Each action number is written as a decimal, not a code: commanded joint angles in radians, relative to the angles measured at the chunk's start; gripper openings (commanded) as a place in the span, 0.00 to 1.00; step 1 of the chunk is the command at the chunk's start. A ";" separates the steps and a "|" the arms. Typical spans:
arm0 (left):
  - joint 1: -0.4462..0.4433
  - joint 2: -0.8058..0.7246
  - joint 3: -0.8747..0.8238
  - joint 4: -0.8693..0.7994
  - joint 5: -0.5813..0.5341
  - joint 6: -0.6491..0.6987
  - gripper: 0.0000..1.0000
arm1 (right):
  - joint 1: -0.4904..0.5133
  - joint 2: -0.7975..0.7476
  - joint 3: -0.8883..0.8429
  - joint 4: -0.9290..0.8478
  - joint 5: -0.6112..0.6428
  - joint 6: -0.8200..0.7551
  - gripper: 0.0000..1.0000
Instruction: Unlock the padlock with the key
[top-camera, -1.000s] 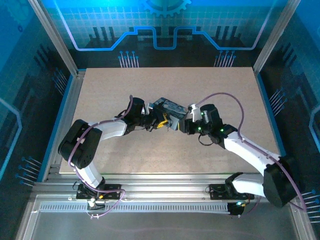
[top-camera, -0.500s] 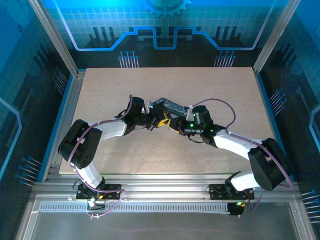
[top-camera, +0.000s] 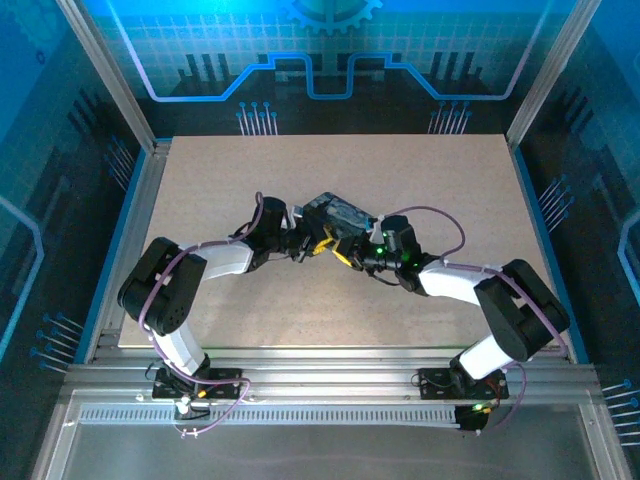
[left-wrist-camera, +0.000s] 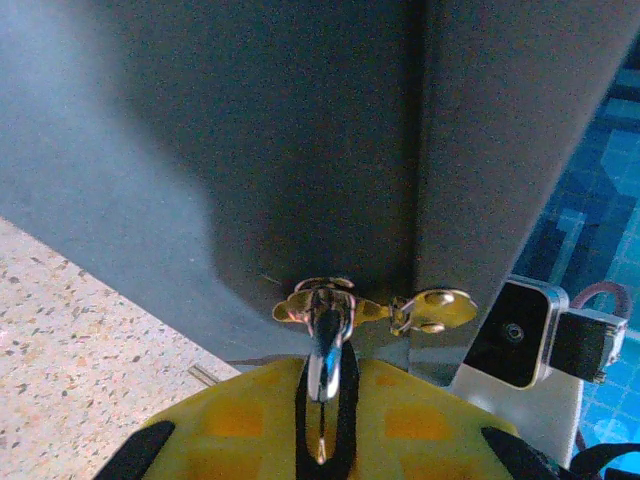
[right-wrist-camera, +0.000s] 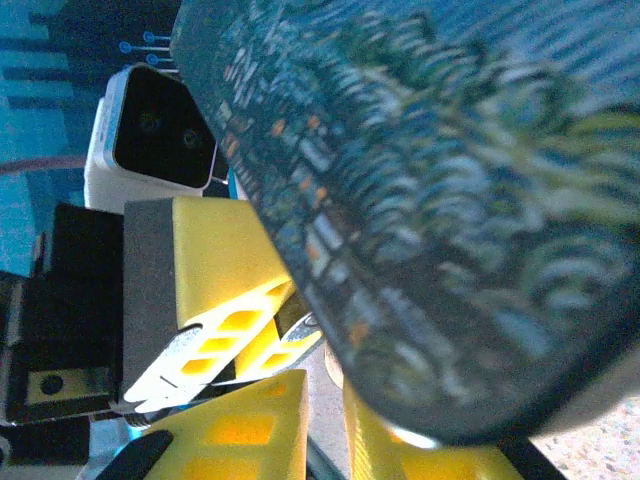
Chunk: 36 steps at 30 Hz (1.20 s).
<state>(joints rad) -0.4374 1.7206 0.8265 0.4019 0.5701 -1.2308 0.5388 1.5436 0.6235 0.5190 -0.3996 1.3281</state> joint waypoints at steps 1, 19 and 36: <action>-0.011 -0.014 -0.008 0.087 0.061 -0.031 0.00 | 0.017 0.046 -0.032 0.139 0.050 0.134 0.17; -0.006 -0.014 -0.043 0.146 0.019 -0.061 0.00 | 0.086 -0.047 -0.147 0.085 0.221 0.341 0.23; -0.012 -0.011 -0.052 0.179 0.021 -0.082 0.00 | 0.129 -0.067 -0.138 0.163 0.316 0.336 0.25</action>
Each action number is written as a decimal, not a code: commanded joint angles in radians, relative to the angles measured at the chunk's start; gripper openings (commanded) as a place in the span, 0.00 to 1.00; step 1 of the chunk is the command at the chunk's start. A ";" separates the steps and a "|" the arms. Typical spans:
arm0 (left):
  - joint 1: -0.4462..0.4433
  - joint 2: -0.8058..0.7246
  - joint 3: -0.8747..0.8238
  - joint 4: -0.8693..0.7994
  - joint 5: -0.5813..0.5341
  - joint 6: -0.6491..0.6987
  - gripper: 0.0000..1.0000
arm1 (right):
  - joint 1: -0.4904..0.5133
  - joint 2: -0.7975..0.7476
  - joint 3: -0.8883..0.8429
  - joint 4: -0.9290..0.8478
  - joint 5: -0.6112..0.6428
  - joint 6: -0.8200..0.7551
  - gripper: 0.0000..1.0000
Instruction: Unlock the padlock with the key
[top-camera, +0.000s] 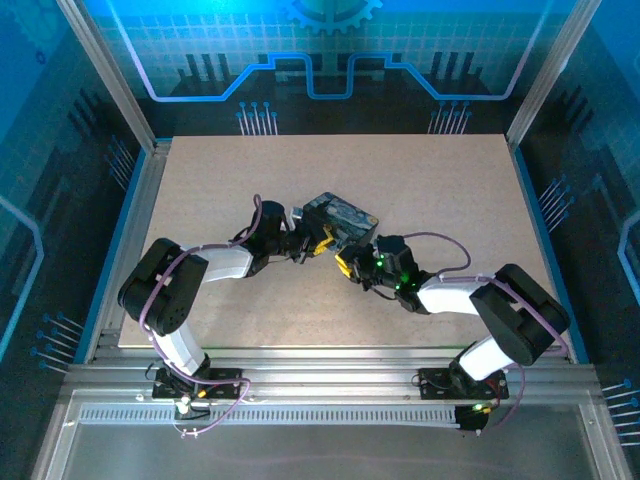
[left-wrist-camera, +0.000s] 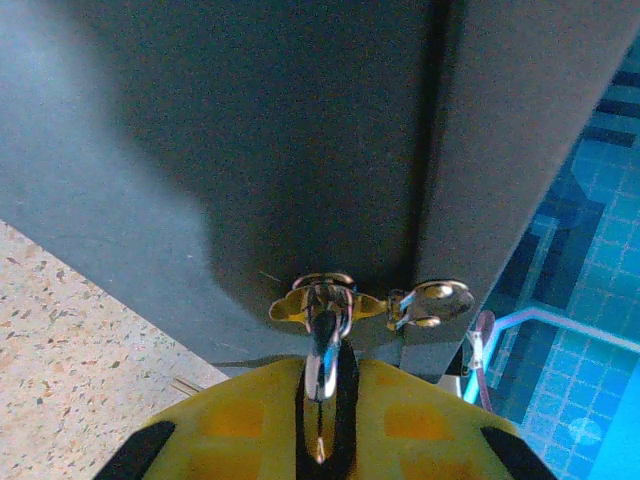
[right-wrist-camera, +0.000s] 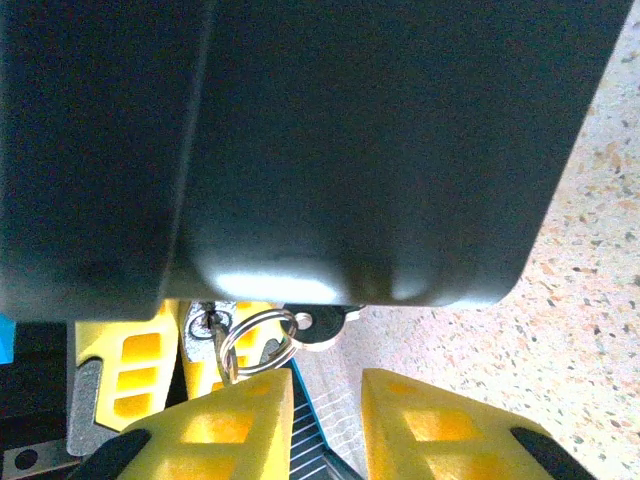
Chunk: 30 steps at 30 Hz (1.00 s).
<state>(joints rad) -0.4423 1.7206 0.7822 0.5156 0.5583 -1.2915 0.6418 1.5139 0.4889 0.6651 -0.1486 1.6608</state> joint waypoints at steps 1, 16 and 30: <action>-0.007 -0.009 -0.008 0.068 0.033 -0.025 0.00 | 0.029 -0.045 -0.004 0.012 0.076 0.001 0.25; -0.024 -0.011 -0.017 0.104 0.038 -0.045 0.00 | 0.026 0.060 0.066 0.062 0.113 0.034 0.21; -0.067 0.022 -0.032 0.158 0.031 -0.079 0.00 | 0.027 0.153 0.165 0.087 0.124 0.068 0.08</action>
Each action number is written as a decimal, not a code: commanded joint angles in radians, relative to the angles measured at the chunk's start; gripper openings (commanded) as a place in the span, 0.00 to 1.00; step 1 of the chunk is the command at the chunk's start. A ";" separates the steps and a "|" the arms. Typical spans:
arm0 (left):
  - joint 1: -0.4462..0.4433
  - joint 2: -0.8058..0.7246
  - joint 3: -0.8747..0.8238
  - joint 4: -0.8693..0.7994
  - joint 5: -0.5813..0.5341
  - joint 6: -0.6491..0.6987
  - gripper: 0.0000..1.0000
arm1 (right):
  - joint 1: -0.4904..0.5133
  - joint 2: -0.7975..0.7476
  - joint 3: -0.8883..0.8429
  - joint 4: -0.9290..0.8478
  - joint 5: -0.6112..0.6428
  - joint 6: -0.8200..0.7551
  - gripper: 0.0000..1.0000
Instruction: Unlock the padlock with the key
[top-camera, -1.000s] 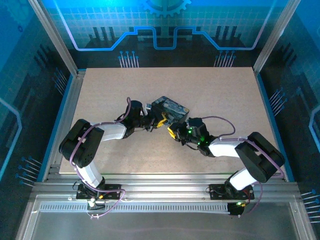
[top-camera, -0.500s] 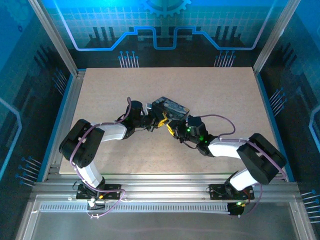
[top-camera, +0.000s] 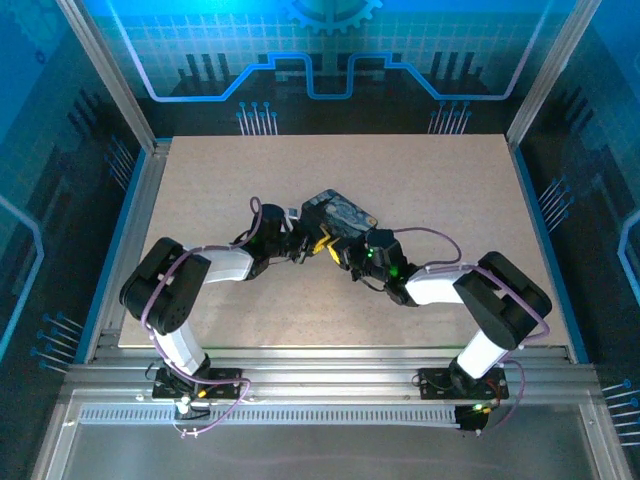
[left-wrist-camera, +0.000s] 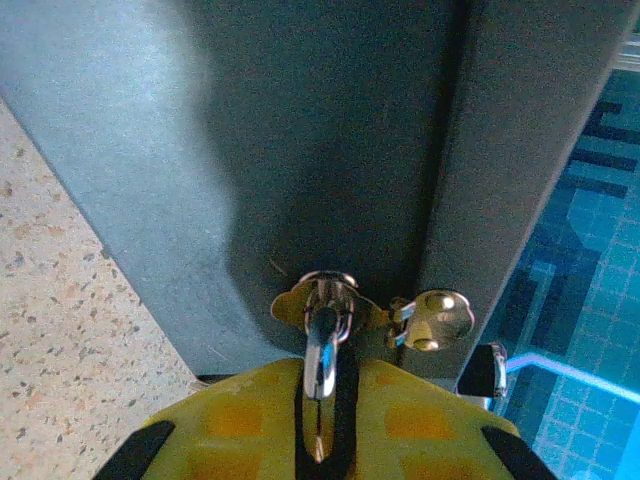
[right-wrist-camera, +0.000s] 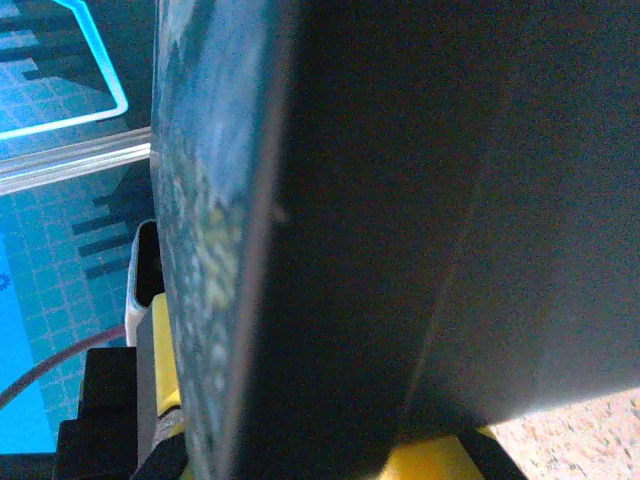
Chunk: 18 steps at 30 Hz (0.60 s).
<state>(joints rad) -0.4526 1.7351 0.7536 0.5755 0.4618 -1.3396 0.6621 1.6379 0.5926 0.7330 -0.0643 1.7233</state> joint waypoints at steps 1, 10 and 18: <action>-0.053 0.014 -0.008 0.117 0.127 -0.044 0.00 | 0.007 0.031 0.068 0.018 0.031 -0.002 0.10; -0.002 -0.001 -0.024 0.121 0.142 -0.068 0.00 | -0.053 -0.108 -0.033 -0.191 -0.140 -0.243 0.36; 0.006 -0.022 -0.009 0.050 0.156 -0.047 0.00 | -0.120 -0.389 0.069 -0.835 -0.180 -0.966 0.43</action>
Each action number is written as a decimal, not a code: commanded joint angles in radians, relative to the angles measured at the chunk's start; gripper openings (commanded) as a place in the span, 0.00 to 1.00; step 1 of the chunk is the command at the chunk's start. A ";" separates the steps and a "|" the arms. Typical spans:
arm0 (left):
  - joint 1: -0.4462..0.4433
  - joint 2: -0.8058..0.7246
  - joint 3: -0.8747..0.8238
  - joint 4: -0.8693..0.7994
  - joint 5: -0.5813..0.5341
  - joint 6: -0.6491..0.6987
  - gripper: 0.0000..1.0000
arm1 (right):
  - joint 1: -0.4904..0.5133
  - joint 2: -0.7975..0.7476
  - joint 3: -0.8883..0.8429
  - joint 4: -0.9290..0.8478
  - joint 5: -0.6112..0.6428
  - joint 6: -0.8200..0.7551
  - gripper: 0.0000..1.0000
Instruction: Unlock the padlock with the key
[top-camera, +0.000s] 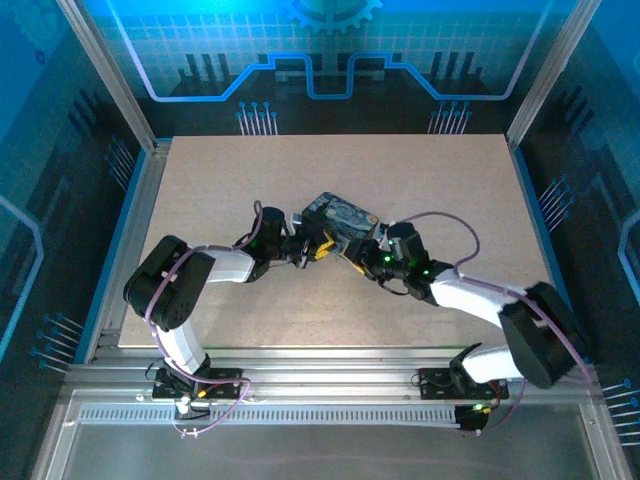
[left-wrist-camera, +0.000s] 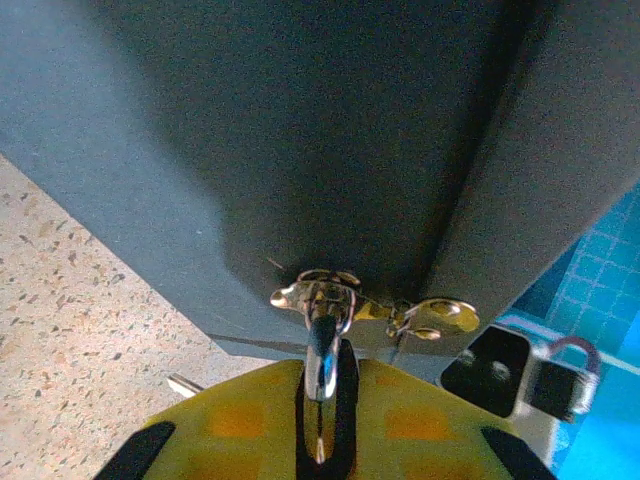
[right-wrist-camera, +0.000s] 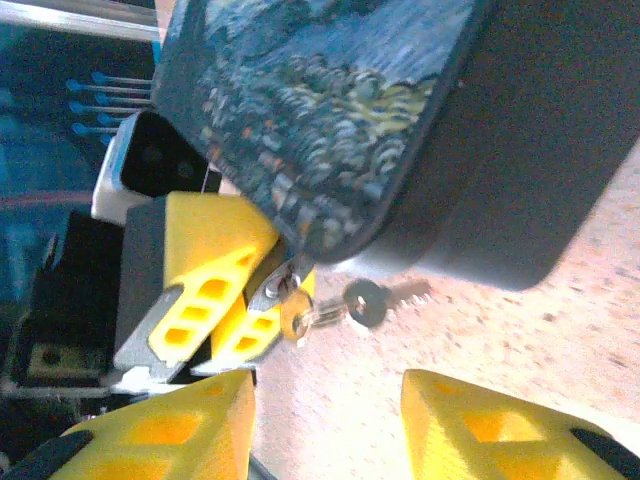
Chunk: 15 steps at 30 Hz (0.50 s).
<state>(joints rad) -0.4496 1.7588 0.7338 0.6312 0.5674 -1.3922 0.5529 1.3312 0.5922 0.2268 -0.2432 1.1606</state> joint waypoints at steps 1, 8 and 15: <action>0.003 -0.050 0.017 -0.025 0.052 0.012 0.00 | -0.013 -0.113 0.099 -0.409 0.018 -0.506 0.42; -0.010 -0.079 0.088 -0.201 0.074 0.079 0.00 | 0.011 -0.247 0.100 -0.454 0.148 -1.032 0.32; -0.024 -0.102 0.151 -0.373 0.072 0.145 0.00 | 0.086 -0.361 -0.094 -0.045 0.173 -1.437 0.29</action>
<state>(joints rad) -0.4648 1.7008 0.8448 0.3527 0.5991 -1.2964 0.6296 0.9871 0.5243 0.0021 -0.0887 -0.0181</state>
